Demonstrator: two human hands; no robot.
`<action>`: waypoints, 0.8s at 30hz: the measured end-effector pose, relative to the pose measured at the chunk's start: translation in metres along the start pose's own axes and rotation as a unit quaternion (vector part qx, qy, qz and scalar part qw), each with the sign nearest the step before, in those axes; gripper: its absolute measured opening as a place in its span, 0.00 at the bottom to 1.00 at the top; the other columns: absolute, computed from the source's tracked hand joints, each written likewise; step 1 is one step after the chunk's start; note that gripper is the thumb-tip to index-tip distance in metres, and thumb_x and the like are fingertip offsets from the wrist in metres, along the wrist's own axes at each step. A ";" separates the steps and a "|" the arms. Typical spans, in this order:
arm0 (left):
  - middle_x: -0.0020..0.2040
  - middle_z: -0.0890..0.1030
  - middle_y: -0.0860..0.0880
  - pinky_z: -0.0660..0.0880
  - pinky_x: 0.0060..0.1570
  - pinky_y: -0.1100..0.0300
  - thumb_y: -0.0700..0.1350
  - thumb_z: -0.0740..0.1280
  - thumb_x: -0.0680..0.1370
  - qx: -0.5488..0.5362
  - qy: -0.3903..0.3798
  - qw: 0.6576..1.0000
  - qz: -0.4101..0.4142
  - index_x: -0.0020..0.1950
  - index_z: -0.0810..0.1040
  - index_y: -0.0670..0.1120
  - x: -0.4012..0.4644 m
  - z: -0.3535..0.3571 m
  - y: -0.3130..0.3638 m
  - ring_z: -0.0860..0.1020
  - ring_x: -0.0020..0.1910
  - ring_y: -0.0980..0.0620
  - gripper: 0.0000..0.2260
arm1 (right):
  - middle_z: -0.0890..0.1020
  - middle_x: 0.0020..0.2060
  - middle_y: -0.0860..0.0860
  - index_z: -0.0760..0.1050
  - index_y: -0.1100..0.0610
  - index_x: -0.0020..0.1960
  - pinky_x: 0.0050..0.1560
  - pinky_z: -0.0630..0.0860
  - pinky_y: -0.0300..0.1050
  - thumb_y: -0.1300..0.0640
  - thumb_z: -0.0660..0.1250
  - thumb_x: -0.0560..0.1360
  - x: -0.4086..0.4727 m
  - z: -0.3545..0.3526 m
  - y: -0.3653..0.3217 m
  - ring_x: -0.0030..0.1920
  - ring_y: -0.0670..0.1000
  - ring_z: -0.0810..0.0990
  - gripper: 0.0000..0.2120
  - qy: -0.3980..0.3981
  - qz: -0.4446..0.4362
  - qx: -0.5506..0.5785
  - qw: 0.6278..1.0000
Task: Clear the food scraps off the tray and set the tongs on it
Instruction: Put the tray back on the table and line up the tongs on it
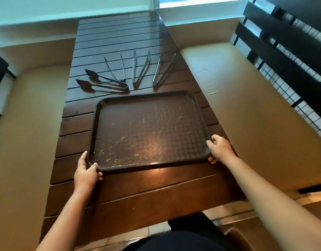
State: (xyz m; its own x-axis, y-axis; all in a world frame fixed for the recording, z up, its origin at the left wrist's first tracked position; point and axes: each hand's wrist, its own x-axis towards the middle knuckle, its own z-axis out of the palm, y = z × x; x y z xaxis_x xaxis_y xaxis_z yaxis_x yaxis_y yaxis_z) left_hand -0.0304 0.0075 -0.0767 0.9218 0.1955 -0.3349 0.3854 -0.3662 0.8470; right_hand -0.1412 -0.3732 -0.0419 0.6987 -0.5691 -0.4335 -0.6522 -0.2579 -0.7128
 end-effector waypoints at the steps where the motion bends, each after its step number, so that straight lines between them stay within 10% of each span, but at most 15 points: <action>1: 0.56 0.74 0.43 0.74 0.22 0.65 0.35 0.59 0.79 -0.002 -0.002 1.000 -0.007 0.73 0.60 0.54 0.000 0.002 0.003 0.73 0.29 0.51 0.26 | 0.77 0.37 0.55 0.67 0.60 0.49 0.17 0.73 0.43 0.61 0.57 0.79 0.005 -0.003 -0.001 0.20 0.50 0.75 0.02 -0.018 0.000 0.001 1.000; 24: 0.63 0.72 0.43 0.77 0.26 0.63 0.36 0.59 0.79 0.025 -0.037 0.995 -0.090 0.74 0.56 0.58 0.002 0.006 0.021 0.75 0.31 0.50 0.28 | 0.80 0.42 0.57 0.68 0.58 0.53 0.16 0.68 0.38 0.59 0.57 0.80 0.043 -0.004 -0.006 0.17 0.49 0.72 0.04 -0.047 0.022 0.050 0.997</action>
State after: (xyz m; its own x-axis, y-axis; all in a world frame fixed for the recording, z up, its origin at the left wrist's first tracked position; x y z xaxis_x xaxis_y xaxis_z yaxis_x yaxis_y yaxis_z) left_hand -0.0197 -0.0053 -0.0619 0.8372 0.1954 -0.5109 0.5451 -0.3755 0.7496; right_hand -0.1085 -0.3998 -0.0541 0.6977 -0.5017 -0.5115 -0.6536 -0.1532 -0.7412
